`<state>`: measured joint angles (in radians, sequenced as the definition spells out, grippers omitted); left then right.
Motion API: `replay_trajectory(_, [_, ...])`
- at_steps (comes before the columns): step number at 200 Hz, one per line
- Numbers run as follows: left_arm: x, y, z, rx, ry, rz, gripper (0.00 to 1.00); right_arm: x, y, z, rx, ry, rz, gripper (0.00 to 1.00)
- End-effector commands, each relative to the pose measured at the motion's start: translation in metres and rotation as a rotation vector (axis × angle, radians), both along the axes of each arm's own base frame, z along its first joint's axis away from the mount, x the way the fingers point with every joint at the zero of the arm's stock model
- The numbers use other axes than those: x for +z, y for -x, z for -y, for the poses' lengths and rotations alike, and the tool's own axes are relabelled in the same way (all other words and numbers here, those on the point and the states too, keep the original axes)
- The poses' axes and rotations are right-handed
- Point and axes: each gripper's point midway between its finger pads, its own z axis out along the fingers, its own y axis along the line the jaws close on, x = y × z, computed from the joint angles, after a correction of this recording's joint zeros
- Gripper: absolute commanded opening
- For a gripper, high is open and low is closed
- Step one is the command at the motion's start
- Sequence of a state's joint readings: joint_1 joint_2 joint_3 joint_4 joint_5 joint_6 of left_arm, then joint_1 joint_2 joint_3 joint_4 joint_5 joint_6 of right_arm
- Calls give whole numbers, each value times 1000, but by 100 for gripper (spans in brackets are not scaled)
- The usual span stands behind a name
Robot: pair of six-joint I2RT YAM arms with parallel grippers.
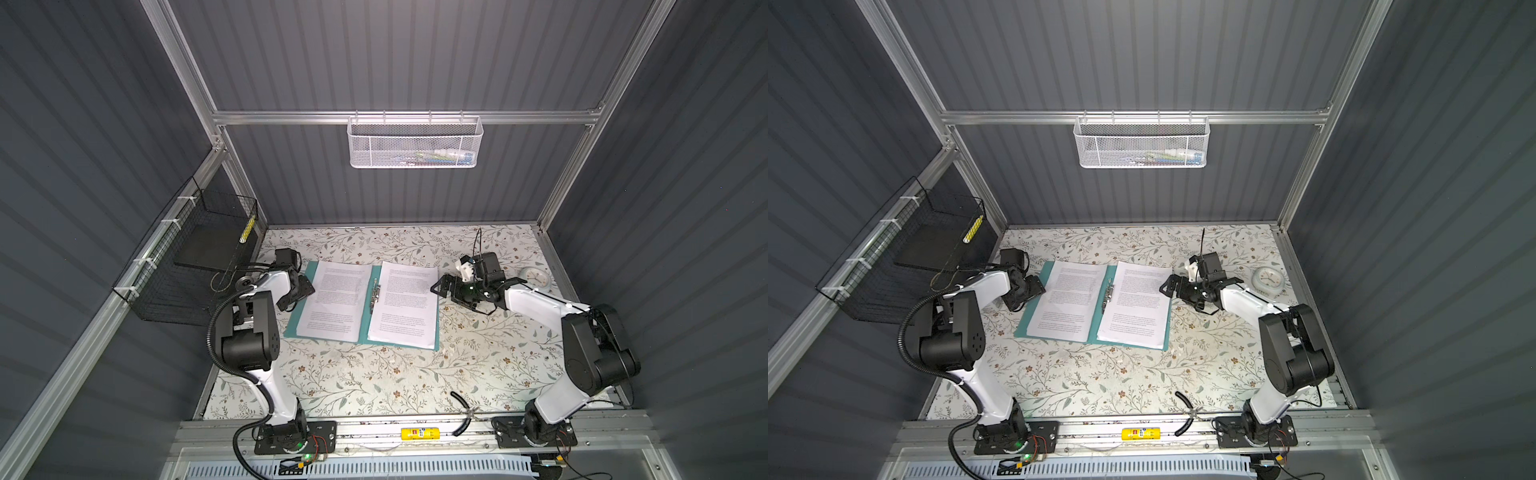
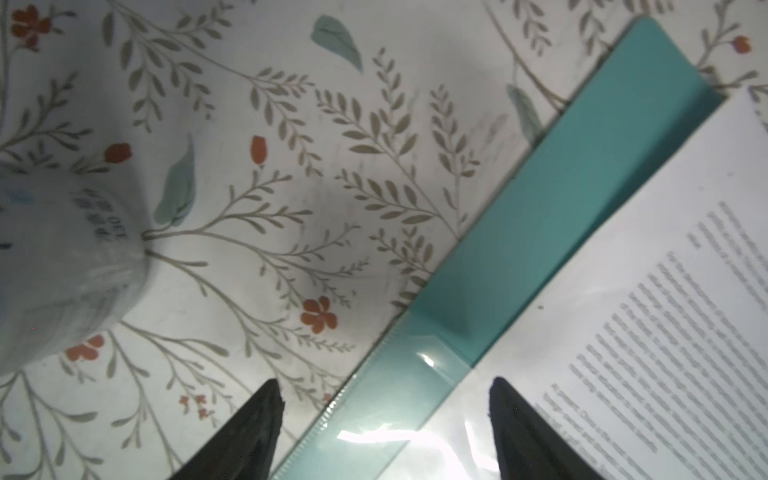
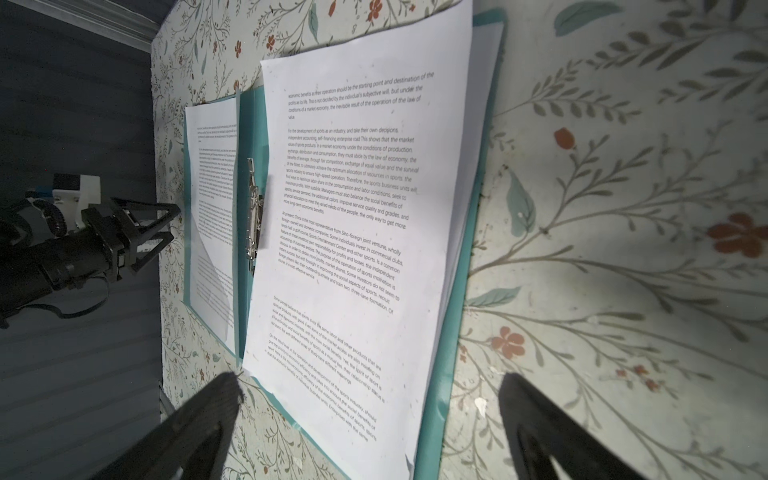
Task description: Put the files into the folder
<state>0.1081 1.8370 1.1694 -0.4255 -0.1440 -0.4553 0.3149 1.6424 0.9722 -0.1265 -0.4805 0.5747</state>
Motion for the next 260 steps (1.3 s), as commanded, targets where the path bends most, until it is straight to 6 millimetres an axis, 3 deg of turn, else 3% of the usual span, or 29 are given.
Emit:
replay_trajectory(1, [-16, 13, -1, -4, 54, -48, 79, 5, -1, -1, 15, -15, 17, 99])
replay_trajectory(24, [-25, 15, 9, -12, 120, -44, 79, 6, -1, -2, 15, -25, 20, 99])
replay_trajectory(70, [-42, 33, 47, -23, 337, -13, 77, 4, -5, 3, 6, -69, 1, 99])
replay_trajectory(111, [-33, 58, 62, -13, 375, 24, 75, -23, -12, 26, -53, -3, -76, 99])
replay_trajectory(153, [-34, 80, 111, -106, 363, 9, 74, -45, -20, 28, -84, -53, -149, 99])
replay_trajectory(167, [-38, 87, 123, -121, 371, 0, 74, -42, -20, 30, -93, -49, -141, 99])
replay_trajectory(201, [-46, 95, 122, -118, 369, -7, 74, -36, -22, 49, -137, 79, -119, 99])
replay_trajectory(226, [-43, 97, 122, -116, 367, 12, 74, -12, -31, 67, -190, 187, -49, 99])
replay_trajectory(244, [-35, 93, 123, -128, 371, 36, 74, 8, -33, 61, -185, 192, -4, 98])
replay_trajectory(260, [-27, 88, 125, -147, 378, 56, 74, 24, -33, 40, -130, 168, 28, 96])
